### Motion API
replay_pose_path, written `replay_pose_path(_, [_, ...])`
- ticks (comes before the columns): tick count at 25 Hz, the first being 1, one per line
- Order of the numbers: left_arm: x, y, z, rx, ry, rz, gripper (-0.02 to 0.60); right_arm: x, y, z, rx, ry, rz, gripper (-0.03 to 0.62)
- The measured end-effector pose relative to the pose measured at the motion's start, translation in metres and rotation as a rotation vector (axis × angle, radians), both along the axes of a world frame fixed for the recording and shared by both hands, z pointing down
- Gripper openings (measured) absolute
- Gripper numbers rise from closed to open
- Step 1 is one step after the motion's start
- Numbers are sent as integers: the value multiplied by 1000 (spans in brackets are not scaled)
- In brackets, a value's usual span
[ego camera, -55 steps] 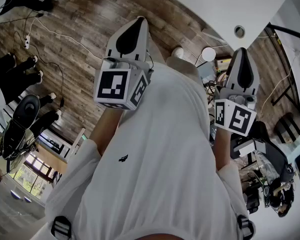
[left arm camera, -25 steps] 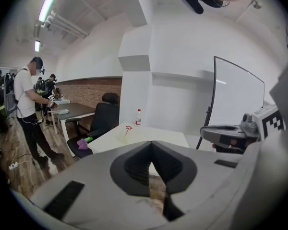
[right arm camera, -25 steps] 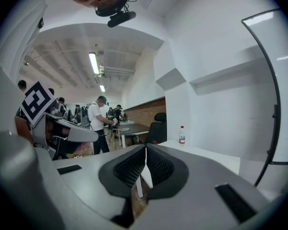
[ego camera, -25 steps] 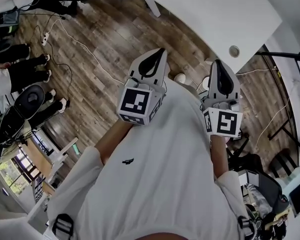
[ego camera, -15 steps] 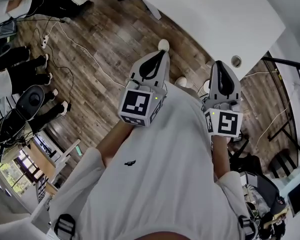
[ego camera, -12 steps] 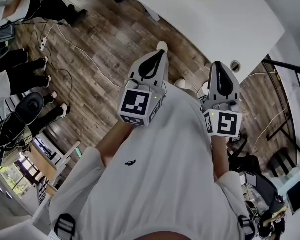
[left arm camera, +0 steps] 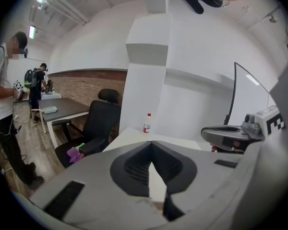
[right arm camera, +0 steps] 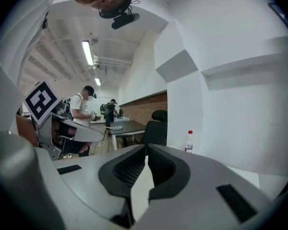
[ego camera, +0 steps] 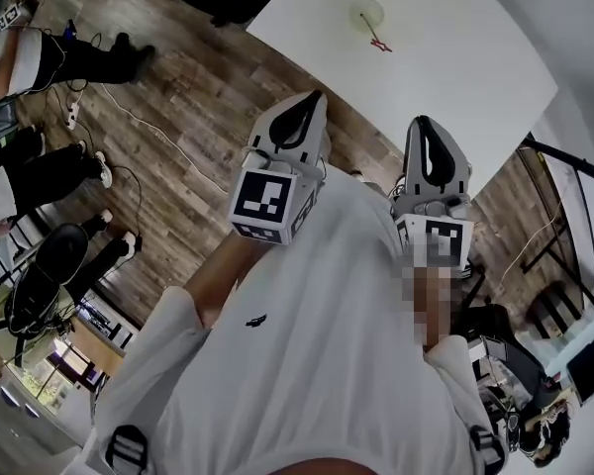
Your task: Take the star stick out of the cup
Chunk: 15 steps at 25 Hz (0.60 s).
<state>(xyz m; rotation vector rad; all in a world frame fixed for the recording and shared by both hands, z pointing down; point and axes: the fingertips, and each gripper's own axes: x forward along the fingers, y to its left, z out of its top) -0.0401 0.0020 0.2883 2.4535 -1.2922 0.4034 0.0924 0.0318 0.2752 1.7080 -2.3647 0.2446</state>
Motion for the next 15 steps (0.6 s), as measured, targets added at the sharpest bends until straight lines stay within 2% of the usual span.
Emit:
replay_pose_path(5, [-13,-40,4,-21,8,52,-3,-6,-39,3,-20,-11,62,4])
replay_pose_path(11, [-20,-75,9,-39,17,114,-3,-19,-74,9,-36,23,95,7])
replay_pose_path(15, [-21,-94,18,-52,22,125,-3,-23,-91,19,-66,43,86,78])
